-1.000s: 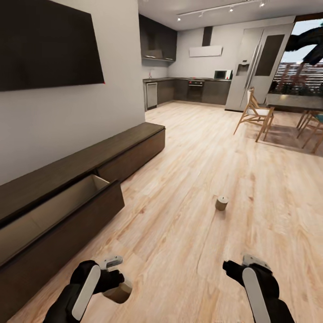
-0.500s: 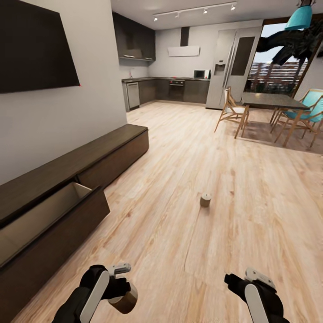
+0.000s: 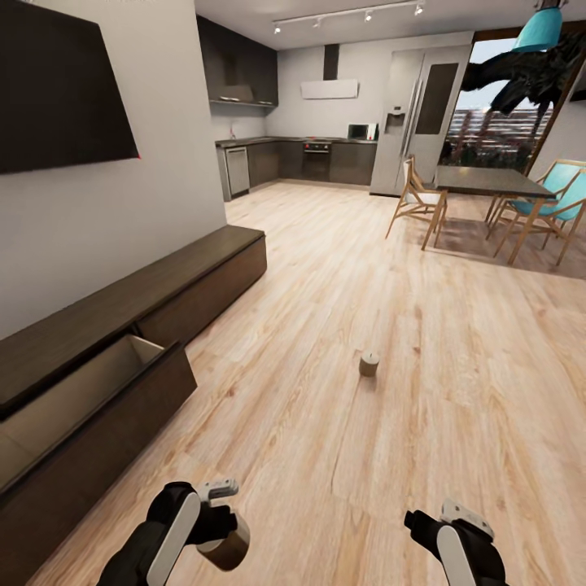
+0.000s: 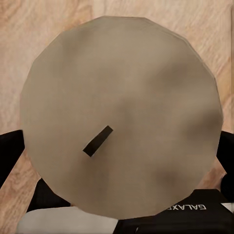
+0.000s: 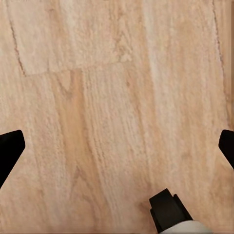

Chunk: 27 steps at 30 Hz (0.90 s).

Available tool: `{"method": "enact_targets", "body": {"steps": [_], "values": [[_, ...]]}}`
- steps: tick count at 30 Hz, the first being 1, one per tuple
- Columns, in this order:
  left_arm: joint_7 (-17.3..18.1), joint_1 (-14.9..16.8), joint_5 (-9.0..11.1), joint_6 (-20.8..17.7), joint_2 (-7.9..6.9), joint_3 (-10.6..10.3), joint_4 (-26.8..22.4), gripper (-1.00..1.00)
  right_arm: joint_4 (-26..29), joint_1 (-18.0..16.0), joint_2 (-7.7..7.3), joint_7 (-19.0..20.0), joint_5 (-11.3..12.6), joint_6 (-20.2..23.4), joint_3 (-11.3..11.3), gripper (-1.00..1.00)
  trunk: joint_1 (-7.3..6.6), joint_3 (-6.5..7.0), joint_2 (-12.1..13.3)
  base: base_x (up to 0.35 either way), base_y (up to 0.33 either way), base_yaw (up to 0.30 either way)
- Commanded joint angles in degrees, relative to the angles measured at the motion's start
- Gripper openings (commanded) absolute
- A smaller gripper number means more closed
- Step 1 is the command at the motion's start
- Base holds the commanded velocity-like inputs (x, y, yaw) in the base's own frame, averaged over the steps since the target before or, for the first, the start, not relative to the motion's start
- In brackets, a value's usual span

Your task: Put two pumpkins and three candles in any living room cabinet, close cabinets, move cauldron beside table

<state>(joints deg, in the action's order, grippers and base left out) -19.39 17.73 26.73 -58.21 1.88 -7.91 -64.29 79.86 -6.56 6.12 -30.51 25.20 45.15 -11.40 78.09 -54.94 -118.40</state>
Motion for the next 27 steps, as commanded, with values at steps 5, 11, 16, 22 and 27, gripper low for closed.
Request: {"method": "enact_targets", "body": {"steps": [5, 11, 16, 22, 27], "values": [[-0.6, 0.0, 0.6, 0.2, 0.05, -0.2, 0.0, -1.00, 0.0, 0.0, 0.03, -0.5, 0.8, 0.0, -0.2, 1.00, -1.11, 0.52, 2.0, 0.000, 0.000, 0.000], [-0.5, 0.0, 0.7, 0.8, -0.07, -2.7, 0.0, -1.00, -2.8, 0.0, -0.05, -0.5, 0.8, -2.7, -0.8, 1.00, -1.77, 0.56, 3.2, 0.000, 0.000, -0.006], [-0.1, 0.0, 0.8, 1.1, -0.11, -4.4, 0.0, -1.00, -3.3, 0.0, -0.05, -0.9, 0.7, -3.4, -1.0, 1.00, -1.77, 0.46, 3.2, 0.000, 0.000, -0.009], [0.0, 0.0, 0.8, 2.8, -0.27, -4.6, 0.0, -1.00, -3.7, 0.0, -0.01, -1.0, 0.8, -3.9, -1.1, 1.00, -1.77, 0.46, 3.2, 0.143, 0.000, -0.001], [0.0, 0.0, 0.7, 2.9, -0.16, -4.7, 0.0, -1.00, -4.0, 0.0, -0.04, -0.9, 0.8, -3.9, -1.1, 1.00, -1.77, 0.46, 3.2, 0.330, 0.000, -0.010]]}}
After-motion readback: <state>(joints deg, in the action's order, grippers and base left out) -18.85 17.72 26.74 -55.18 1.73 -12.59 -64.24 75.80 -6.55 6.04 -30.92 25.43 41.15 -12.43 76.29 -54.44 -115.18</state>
